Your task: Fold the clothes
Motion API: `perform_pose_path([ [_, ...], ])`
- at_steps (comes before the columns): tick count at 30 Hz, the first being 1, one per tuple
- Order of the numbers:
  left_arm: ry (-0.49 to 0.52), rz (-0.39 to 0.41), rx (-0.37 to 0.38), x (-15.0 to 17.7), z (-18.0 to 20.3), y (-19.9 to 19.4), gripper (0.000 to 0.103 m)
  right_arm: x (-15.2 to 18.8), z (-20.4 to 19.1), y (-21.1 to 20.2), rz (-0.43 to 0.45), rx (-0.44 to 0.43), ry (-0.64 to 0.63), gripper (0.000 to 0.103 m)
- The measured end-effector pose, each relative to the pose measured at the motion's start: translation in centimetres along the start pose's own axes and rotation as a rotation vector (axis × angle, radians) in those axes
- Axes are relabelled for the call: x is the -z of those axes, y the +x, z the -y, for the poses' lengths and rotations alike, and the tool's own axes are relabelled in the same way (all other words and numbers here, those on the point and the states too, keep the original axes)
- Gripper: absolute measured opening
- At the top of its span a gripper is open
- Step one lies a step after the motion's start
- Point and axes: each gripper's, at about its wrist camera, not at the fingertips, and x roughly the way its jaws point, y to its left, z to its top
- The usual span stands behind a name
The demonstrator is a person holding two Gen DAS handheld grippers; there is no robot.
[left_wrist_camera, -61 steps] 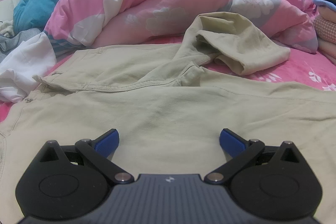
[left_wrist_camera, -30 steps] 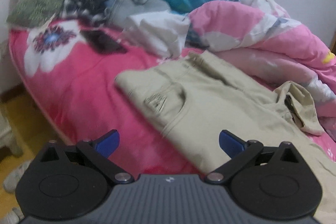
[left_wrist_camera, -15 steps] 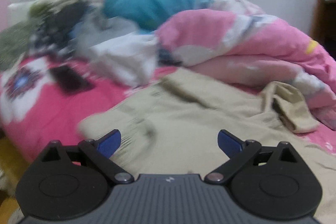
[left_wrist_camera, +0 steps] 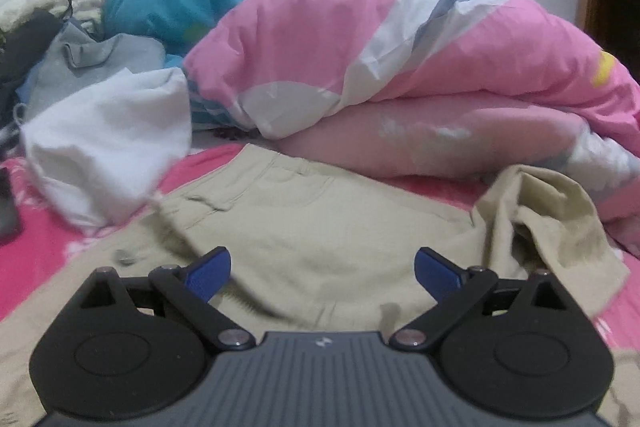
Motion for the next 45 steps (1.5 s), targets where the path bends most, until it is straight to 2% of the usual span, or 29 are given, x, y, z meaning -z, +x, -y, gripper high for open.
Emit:
perform_pose_path([
  [3, -0.015, -0.009, -0.012, 0.5, 0.3, 1.8, 0.099, -0.2, 3.1, 1.7, 0.001, 0.048, 0.152, 0.068],
  [4, -0.010, -0.014, -0.017, 0.8, 0.3, 2.2, 0.099, -0.2, 4.9, 2.1, 0.003, 0.057, 0.251, 0.069],
  [8, -0.021, -0.009, -0.003, 1.3, 0.0, 2.4, 0.101, 0.5, 10.9, 4.2, -0.024, 0.056, 0.568, 0.069],
  [10, -0.029, -0.006, 0.002, 1.5, -0.2, 2.5, 0.101, 0.8, 12.5, 5.7, -0.045, 0.047, 0.640, 0.069],
  [13, -0.041, -0.006, 0.013, 1.6, -0.4, 2.6, 0.102, 1.1, 13.5, 7.9, -0.066, -0.018, 0.723, 0.051],
  [14, -0.045, -0.006, 0.017, 1.6, -0.4, 2.6, 0.102, 1.1, 13.5, 8.5, -0.073, -0.027, 0.736, 0.032],
  [15, -0.048, -0.005, 0.020, 1.6, -0.5, 2.6, 0.102, 0.9, 13.5, 8.7, -0.076, -0.020, 0.737, 0.014],
  [18, -0.064, 0.004, 0.034, 1.7, -0.8, 2.5, 0.102, 0.3, 13.3, 8.9, -0.062, -0.004, 0.738, 0.003],
  [21, -0.081, 0.012, 0.048, 1.8, -1.1, 2.4, 0.102, -0.8, 13.6, 6.9, 0.015, 0.038, 0.730, 0.002],
  [25, -0.094, 0.018, 0.058, 1.8, -1.3, 2.3, 0.102, -2.8, 14.6, 2.6, 0.122, 0.134, 0.678, 0.002],
  [28, -0.099, 0.020, 0.062, 1.9, -1.4, 2.4, 0.102, -4.1, 15.7, -0.6, 0.168, 0.220, 0.629, 0.002],
  [33, -0.100, 0.021, 0.063, 2.0, -1.4, 2.4, 0.102, -4.9, 18.4, -3.7, 0.172, 0.367, 0.602, 0.002],
  [36, -0.099, 0.021, 0.063, 2.0, -1.3, 2.4, 0.102, -5.2, 18.9, -3.9, 0.162, 0.407, 0.596, 0.002],
  [39, -0.099, 0.022, 0.063, 2.0, -1.3, 2.4, 0.102, -6.1, 16.0, -3.0, 0.144, 0.331, 0.532, 0.002],
  [42, -0.097, 0.022, 0.062, 2.0, -1.3, 2.4, 0.102, -6.7, 10.5, -1.1, 0.080, 0.181, 0.398, 0.003],
  [45, -0.097, 0.022, 0.062, 2.1, -1.4, 2.4, 0.102, -5.9, 4.2, 1.7, -0.015, 0.012, 0.254, 0.007],
])
